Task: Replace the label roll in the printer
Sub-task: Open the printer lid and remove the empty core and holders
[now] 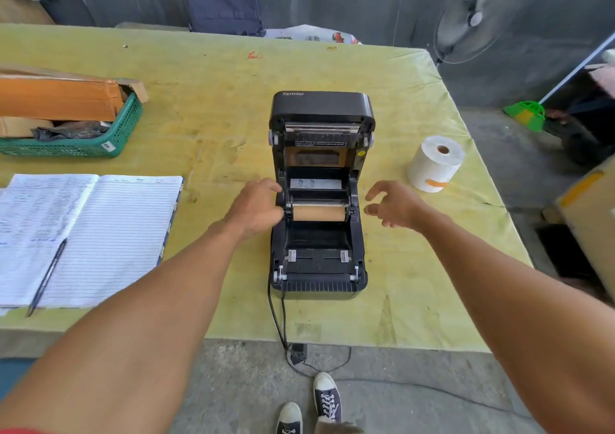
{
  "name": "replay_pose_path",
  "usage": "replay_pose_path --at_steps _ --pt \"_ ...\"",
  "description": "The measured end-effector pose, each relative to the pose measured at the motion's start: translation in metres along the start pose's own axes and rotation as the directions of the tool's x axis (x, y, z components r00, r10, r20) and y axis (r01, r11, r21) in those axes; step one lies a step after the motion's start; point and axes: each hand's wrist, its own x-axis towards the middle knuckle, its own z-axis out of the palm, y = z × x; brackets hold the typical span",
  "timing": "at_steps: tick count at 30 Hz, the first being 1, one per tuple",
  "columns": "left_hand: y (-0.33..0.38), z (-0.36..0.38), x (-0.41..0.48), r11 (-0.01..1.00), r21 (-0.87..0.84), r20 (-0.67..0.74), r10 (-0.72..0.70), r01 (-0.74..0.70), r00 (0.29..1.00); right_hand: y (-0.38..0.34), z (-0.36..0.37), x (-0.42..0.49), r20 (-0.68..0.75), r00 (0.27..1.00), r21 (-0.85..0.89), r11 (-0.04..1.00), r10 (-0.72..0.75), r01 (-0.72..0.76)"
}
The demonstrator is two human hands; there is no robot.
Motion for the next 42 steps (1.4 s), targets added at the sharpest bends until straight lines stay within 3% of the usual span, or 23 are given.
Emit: replay_pose_path --at_steps 3,8,20,26,30,35,38,42 --pt "-0.007 0.018 -0.003 0.975 0.202 0.106 0.073 -0.093 0.992 -0.008 0.019 -0.002 0.07 0.989 -0.076 0.988 -0.133 0.138" --pt "-0.007 0.029 0.003 0.973 0.203 0.066 0.096 -0.107 0.993 -0.01 0.034 0.013 0.094 0.974 -0.202 0.954 -0.206 0.221" --pt "0.002 0.029 0.003 0.977 0.201 -0.009 0.071 -0.068 0.997 -0.006 0.029 0.02 0.125 0.961 -0.148 0.953 -0.246 0.263" --pt "0.027 -0.001 -0.007 0.993 0.025 -0.112 0.12 -0.118 0.986 -0.022 -0.005 -0.004 0.014 0.963 0.105 0.958 -0.27 0.267" --pt "0.047 -0.014 -0.028 0.971 -0.226 -0.04 0.07 -0.077 0.997 -0.029 -0.023 -0.031 0.032 0.969 0.323 0.92 -0.244 0.221" --pt "0.066 -0.012 -0.061 0.83 -0.555 0.021 -0.056 0.058 0.998 -0.029 -0.027 -0.065 0.074 0.977 0.512 0.849 -0.198 0.133" --pt "0.063 -0.004 -0.086 0.672 -0.73 0.09 -0.083 0.122 0.993 -0.024 -0.018 -0.088 0.145 0.97 0.545 0.834 -0.197 0.088" --pt "0.053 0.017 -0.114 0.599 -0.792 0.112 -0.049 0.118 0.993 -0.004 0.008 -0.124 0.2 0.967 0.616 0.787 -0.161 0.004"
